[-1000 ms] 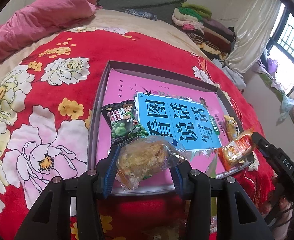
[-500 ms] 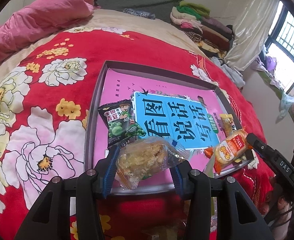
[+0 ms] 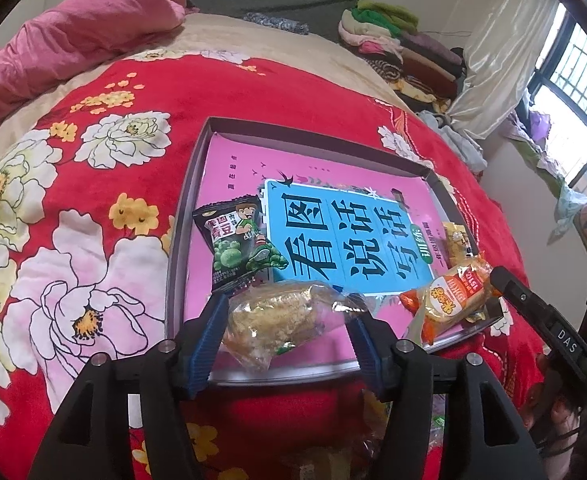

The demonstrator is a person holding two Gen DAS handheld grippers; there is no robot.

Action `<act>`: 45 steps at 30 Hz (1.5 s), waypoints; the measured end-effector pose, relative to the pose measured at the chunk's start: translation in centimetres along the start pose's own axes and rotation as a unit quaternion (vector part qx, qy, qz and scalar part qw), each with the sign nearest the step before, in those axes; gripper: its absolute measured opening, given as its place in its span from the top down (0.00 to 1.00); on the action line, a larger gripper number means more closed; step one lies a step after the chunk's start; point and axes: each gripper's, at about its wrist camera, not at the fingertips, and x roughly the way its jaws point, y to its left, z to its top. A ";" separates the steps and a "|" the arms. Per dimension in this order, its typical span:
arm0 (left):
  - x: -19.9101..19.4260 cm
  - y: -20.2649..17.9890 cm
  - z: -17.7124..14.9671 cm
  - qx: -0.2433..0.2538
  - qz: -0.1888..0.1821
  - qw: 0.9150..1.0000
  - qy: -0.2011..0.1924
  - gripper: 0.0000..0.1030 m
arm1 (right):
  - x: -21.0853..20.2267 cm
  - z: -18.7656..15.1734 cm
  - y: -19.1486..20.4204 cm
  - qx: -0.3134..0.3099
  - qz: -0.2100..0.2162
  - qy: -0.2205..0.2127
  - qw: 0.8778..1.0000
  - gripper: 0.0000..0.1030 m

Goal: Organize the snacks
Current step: 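Open both tools to release the bread bag and orange-topped bag into the tray, then withdraw both tools from the tray toward the loose snacks on the bedspread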

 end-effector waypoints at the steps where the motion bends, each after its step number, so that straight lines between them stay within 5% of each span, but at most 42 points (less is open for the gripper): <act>1: 0.0 0.0 0.0 -0.001 -0.001 1.000 0.001 0.39 | -0.1 0.0 0.0 -0.001 0.000 -0.001 1.000 0.67; 19: -2.3 -0.3 0.5 0.003 -0.012 1.000 -0.020 0.31 | -1.3 0.0 0.7 -0.018 0.011 -0.010 1.000 0.56; 21: -2.8 -0.3 0.5 0.003 -0.013 1.000 -0.026 0.24 | -1.4 0.0 0.8 -0.021 0.012 -0.011 1.000 0.54; 45: -6.1 -0.4 0.0 0.017 -0.001 0.999 -0.052 0.22 | -3.3 0.0 2.8 -0.057 0.038 -0.030 0.997 0.42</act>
